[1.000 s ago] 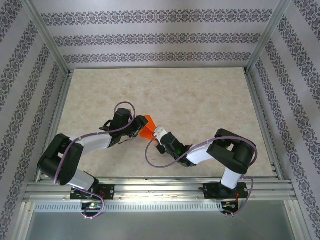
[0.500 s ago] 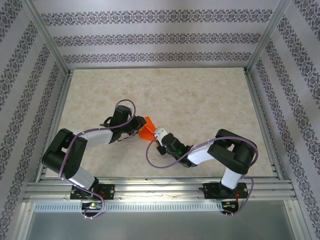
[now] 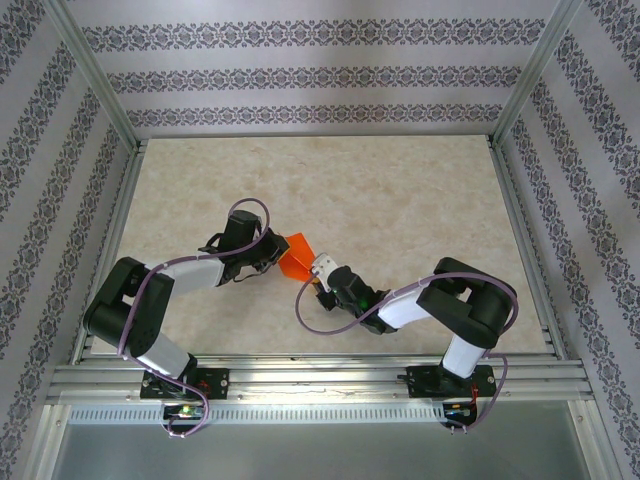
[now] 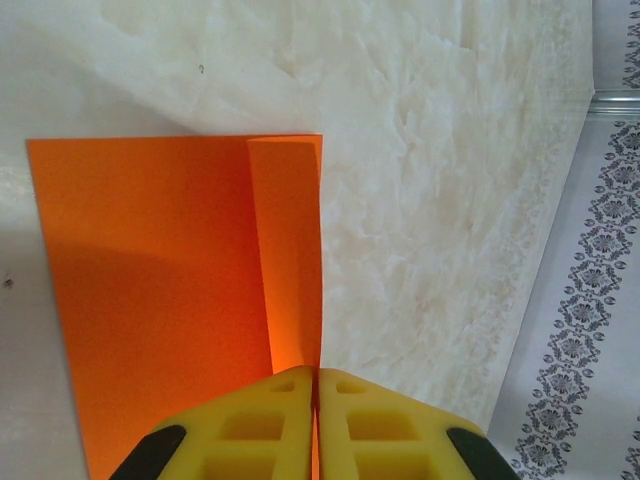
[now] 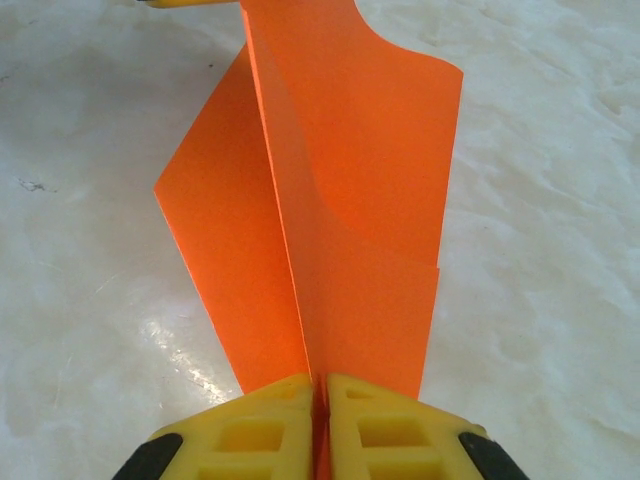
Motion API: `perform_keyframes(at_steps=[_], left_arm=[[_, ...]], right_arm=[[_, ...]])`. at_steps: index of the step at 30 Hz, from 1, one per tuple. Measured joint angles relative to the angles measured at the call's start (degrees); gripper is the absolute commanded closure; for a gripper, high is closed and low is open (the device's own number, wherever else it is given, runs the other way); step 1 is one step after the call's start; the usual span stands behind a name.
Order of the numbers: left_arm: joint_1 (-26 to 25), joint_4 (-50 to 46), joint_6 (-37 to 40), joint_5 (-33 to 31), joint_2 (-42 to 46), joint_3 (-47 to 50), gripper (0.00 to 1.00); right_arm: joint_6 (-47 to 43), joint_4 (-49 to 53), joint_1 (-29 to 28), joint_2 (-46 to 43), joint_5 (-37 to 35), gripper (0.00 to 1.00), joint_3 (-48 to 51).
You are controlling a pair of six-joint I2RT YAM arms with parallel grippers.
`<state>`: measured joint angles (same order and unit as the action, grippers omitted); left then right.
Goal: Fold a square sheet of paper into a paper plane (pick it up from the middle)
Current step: Fourth fold the wing at the center of the table.
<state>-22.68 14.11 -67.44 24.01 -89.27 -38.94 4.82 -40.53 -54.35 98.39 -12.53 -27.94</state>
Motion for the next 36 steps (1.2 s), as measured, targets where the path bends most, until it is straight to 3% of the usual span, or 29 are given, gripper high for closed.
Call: perform_keyframes(at_steps=[19, 24, 28, 36], left_arm=[[0.3, 0.0, 0.2, 1.0, 0.0, 0.0, 0.96], [0.3, 0.0, 0.2, 1.1, 0.0, 0.0, 0.96], [0.3, 0.0, 0.2, 1.2, 0.0, 0.0, 0.96], [0.3, 0.0, 0.2, 1.2, 0.0, 0.0, 0.96]], right_arm=[[1.4, 0.1, 0.6, -1.5, 0.2, 0.82, 2.2], [1.6, 0.1, 0.6, -1.5, 0.2, 0.86, 2.2], [2.3, 0.2, 0.6, -1.5, 0.2, 0.80, 2.2], [2.5, 0.3, 1.0, -1.5, 0.2, 0.78, 2.2]])
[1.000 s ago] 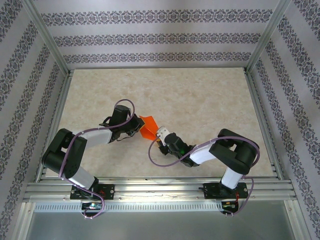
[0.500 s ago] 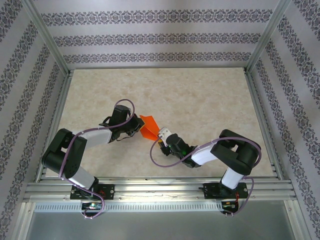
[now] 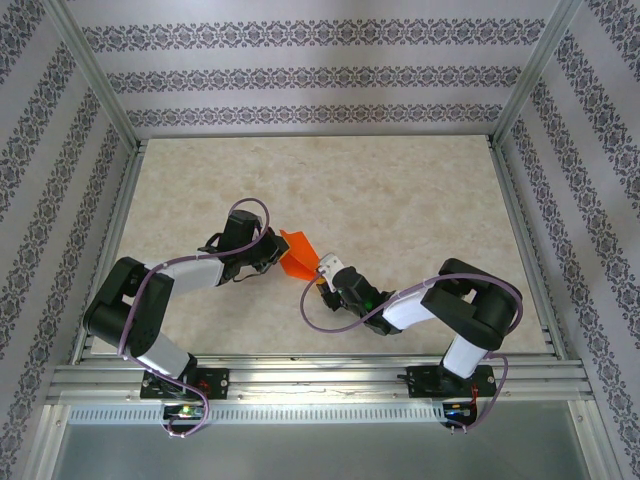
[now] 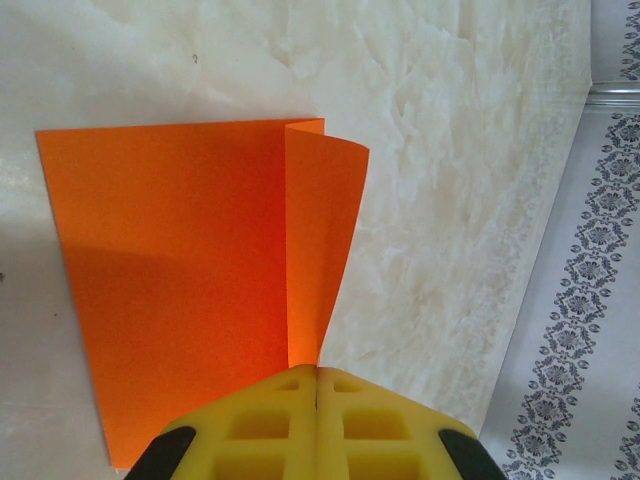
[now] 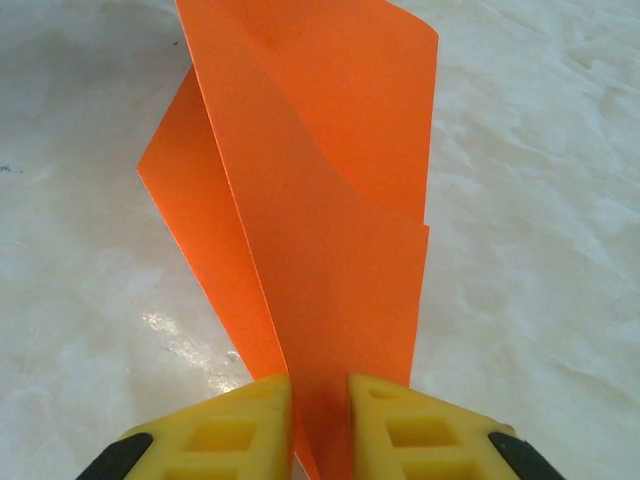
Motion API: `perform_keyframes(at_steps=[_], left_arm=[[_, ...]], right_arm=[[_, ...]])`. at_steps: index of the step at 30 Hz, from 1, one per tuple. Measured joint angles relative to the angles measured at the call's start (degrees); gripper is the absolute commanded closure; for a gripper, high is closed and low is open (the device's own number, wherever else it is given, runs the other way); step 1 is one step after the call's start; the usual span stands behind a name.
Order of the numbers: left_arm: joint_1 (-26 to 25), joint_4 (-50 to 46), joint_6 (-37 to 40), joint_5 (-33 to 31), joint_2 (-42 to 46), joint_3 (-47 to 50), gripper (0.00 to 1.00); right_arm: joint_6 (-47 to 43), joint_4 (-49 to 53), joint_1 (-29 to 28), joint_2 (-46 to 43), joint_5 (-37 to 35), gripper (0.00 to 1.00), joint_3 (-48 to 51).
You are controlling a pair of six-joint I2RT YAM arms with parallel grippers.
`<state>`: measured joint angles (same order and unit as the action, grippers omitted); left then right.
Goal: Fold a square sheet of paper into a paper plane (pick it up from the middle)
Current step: Fourth fold the wing at the center of the table.
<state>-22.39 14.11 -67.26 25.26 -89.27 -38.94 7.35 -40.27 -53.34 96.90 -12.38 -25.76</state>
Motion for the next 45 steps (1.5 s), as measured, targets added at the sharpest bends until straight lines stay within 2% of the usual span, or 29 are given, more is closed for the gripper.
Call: perform_keyframes(at_steps=[19, 27, 36, 45], left_arm=[[0.0, -0.9, -0.2, 2.6, 0.6, -1.5, 1.00], [0.0, -1.6, -0.5, 2.8, 1.2, -1.5, 1.00], [0.0, -1.7, -0.5, 2.8, 1.2, -1.5, 1.00], [0.0, -2.9, -0.4, 2.8, 1.2, -1.8, 1.00]], right_arm=[[-1.3, 1.3, 0.1, 0.0, -0.2, 0.76, -0.6], [-2.3, 2.2, 0.4, -1.4, -0.2, 0.70, -0.7], [-4.3, 2.6, 0.4, -2.3, -0.2, 0.80, -0.8], [-4.1, 2.8, 0.4, -2.6, 0.9, 0.77, -0.8]])
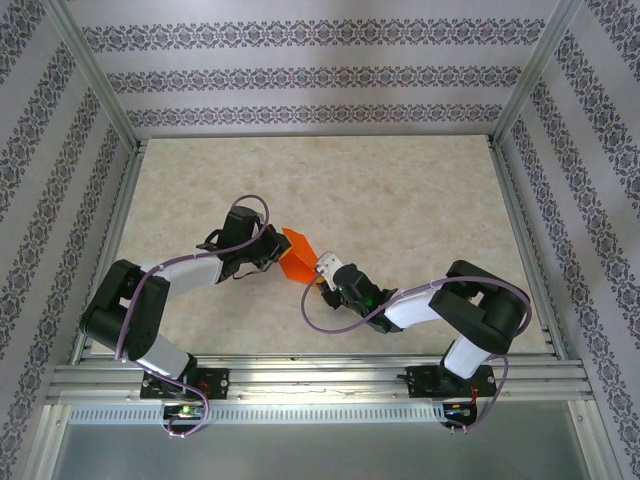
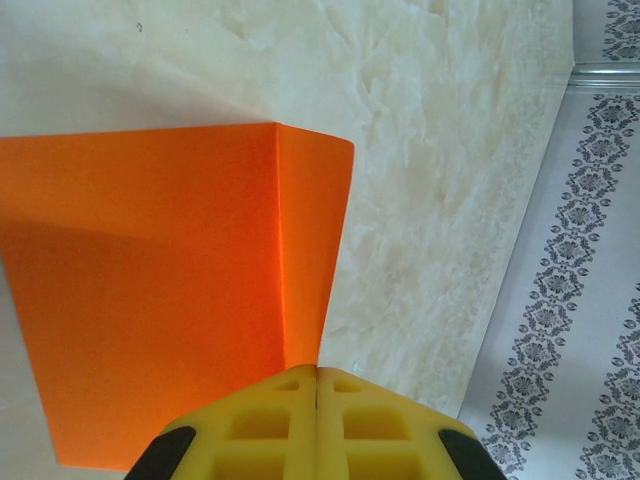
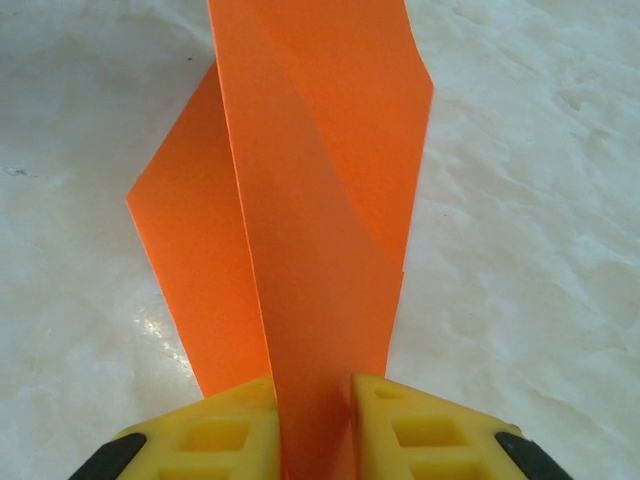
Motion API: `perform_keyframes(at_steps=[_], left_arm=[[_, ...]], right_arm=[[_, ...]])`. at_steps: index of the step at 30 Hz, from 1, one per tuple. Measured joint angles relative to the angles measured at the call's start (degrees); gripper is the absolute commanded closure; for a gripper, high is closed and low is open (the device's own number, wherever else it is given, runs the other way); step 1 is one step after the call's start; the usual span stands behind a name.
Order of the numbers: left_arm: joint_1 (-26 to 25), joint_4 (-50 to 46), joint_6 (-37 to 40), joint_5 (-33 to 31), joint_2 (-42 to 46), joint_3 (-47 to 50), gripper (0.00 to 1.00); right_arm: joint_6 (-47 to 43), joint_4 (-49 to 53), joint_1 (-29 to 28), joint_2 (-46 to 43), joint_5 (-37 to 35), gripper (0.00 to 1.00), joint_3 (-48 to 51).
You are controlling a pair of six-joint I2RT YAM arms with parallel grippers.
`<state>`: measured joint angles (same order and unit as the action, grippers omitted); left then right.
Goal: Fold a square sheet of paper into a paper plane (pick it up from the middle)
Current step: Fourth fold the wing at the center of the table.
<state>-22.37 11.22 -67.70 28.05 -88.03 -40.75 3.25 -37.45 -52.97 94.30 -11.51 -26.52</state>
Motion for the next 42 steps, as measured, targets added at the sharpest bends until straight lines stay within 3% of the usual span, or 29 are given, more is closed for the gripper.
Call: perform_keyframes(at_steps=[6, 19, 23, 24, 28, 42], left_arm=[[0.0, -0.6, 0.0, 0.0, 0.0, 0.0, 1.00], [0.0, -0.6, 0.0, 0.0, 0.0, 0.0, 1.00], [0.0, -0.6, 0.1, 0.0, 0.0, 0.0, 0.84], [0.0, -0.6, 0.3, 0.0, 0.0, 0.0, 0.76], [0.0, -1.1, 0.5, -0.7, 0.2, 0.0, 0.69], [0.0, -5.7, 2.9, -5.4, 7.0, 0.0, 0.66]], right_arm=[[1.3, 0.5, 0.0, -0.9, 1.2, 0.75, 0.0], [2.8, 1.0, 0.0, -0.9, 2.5, 0.87, 0.0], [4.0, 1.0, 0.0, -0.8, 3.6, 0.94, 0.0], [4.4, 1.0, 0.0, -0.8, 3.9, 0.97, 0.0], [7.1, 0.7, 0.8, 0.3, 5.7, 1.00, 0.0], [20.3, 0.3, 7.0, 4.0, 20.4, 1.00, -2.6]])
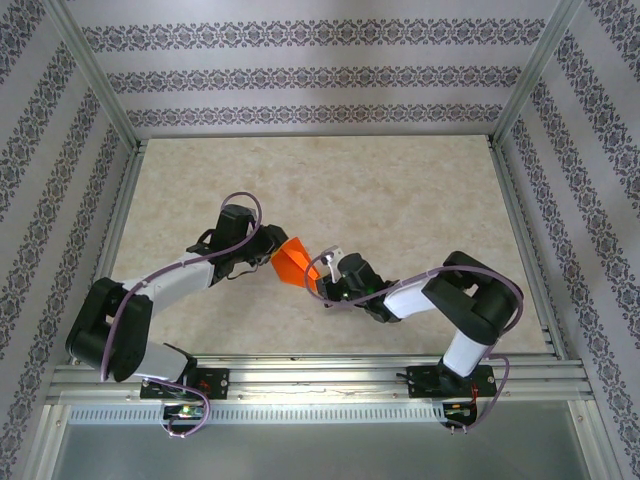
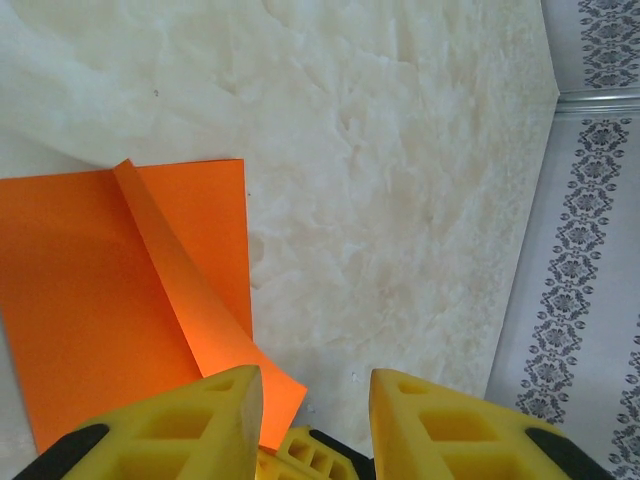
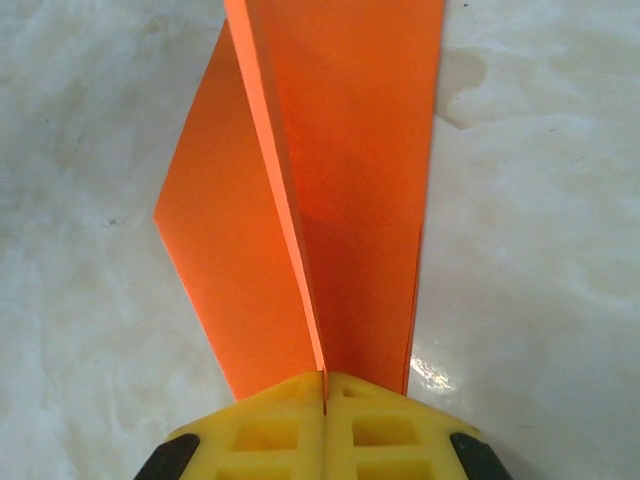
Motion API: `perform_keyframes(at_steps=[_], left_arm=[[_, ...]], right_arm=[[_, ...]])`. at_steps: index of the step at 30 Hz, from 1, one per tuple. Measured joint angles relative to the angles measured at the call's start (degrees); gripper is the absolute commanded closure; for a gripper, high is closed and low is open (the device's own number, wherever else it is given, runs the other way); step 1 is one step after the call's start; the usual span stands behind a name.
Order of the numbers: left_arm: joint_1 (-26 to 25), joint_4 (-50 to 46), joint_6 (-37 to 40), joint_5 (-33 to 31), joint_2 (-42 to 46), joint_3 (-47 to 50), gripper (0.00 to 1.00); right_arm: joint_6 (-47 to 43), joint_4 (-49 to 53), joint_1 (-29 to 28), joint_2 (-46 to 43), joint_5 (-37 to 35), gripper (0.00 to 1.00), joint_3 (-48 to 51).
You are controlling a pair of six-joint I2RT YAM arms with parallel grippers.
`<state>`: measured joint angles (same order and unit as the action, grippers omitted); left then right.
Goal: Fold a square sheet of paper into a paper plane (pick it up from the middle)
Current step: Fourth fold the wing at the center of the table.
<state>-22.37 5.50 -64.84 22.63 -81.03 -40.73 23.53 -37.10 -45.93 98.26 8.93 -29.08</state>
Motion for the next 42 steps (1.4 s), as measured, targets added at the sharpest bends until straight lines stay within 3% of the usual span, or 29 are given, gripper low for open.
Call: perform_keyframes(at_steps=[6, 14, 30, 42], left_arm=[[0.0, -0.1, 0.2, 0.0, 0.0, 0.3, 0.67], [0.0, 0.2, 0.2, 0.5, -0.2, 1.2, 0.69], [0.0, 4.7, -0.2, 3.5, -4.5, 2.6, 0.80], [0.0, 8.6, -1.7, 4.8, -7.4, 3.3, 0.76]], right_arm=[[6.5, 0.1, 3.2, 2.1, 8.0, 1.00, -2.5], [12.6, 0.5, 4.2, 4.2, 13.1, 1.00, -4.4], [17.2, 5.9, 4.9, 5.2, 14.7, 1.00, -8.0], [14.1, 15.1, 2.3, 4.2, 9.0, 0.98, -11.8]])
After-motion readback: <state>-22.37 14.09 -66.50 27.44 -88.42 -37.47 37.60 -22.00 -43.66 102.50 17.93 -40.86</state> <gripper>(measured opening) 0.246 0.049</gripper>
